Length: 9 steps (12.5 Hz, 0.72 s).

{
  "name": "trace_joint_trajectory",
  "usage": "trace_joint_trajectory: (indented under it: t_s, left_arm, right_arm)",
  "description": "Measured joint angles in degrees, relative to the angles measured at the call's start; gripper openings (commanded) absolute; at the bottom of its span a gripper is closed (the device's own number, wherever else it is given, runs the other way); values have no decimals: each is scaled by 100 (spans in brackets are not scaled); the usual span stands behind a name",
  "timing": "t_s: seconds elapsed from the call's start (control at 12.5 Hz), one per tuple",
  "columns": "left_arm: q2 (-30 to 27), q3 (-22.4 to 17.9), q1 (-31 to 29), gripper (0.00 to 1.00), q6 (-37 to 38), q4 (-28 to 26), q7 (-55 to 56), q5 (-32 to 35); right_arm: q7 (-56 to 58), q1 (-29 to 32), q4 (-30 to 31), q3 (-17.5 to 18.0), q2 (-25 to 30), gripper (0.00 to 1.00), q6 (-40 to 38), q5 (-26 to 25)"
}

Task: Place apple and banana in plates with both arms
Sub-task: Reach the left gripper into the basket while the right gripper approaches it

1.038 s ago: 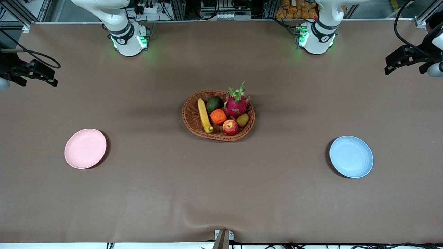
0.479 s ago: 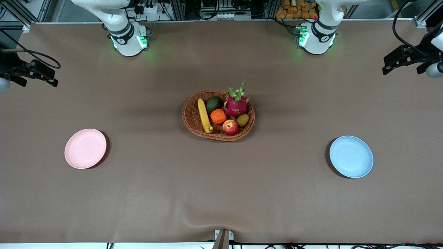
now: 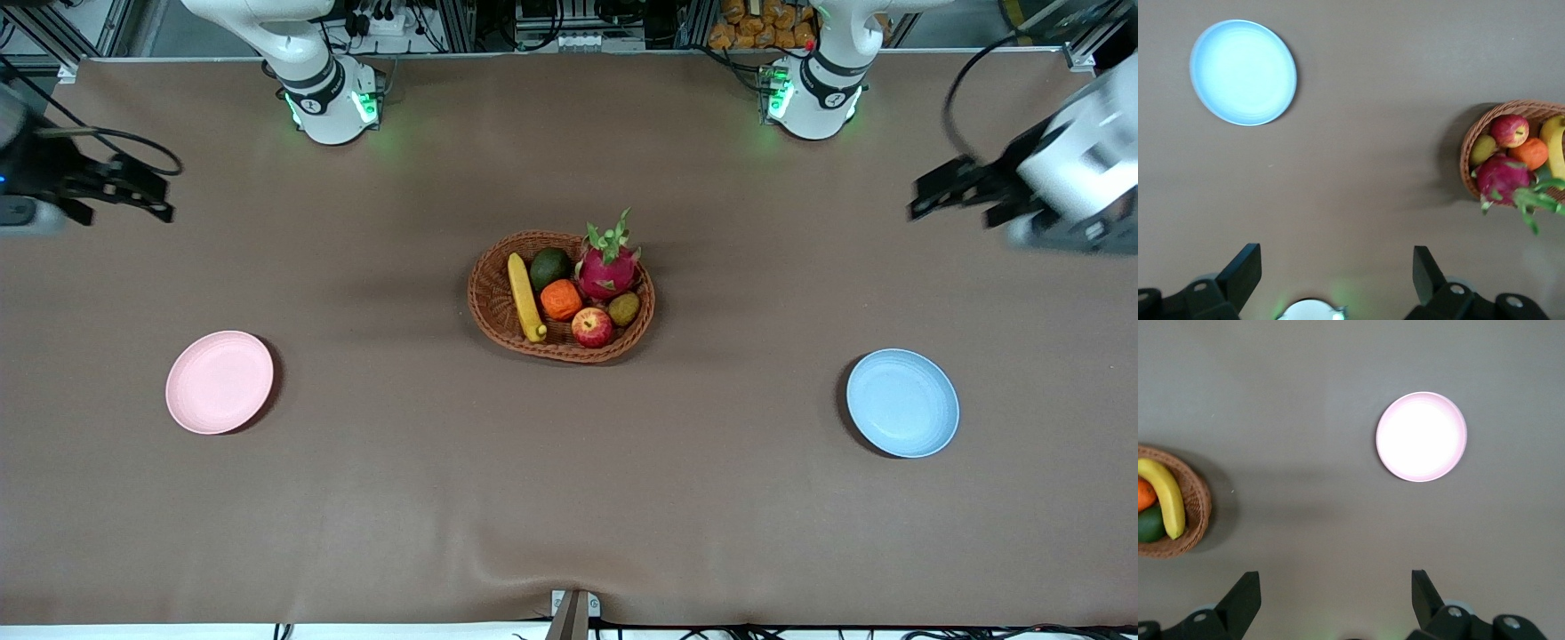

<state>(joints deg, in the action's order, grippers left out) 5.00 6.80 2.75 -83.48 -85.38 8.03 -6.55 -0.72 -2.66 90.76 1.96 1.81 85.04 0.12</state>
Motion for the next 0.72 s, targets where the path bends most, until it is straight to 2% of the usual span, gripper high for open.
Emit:
trace_joint_trajectory:
  t_s: [0.4,0.72]
  left_arm:
    - [963,134,1094,100,-1186,18,1633,-6]
    - [1738,143,2073,100,-2254,-29,3165,-6]
  right_arm:
    - [-58,-802,20,26,-961,100,240,176]
    - [-63,-885,-11,17,-1548,100,308,481]
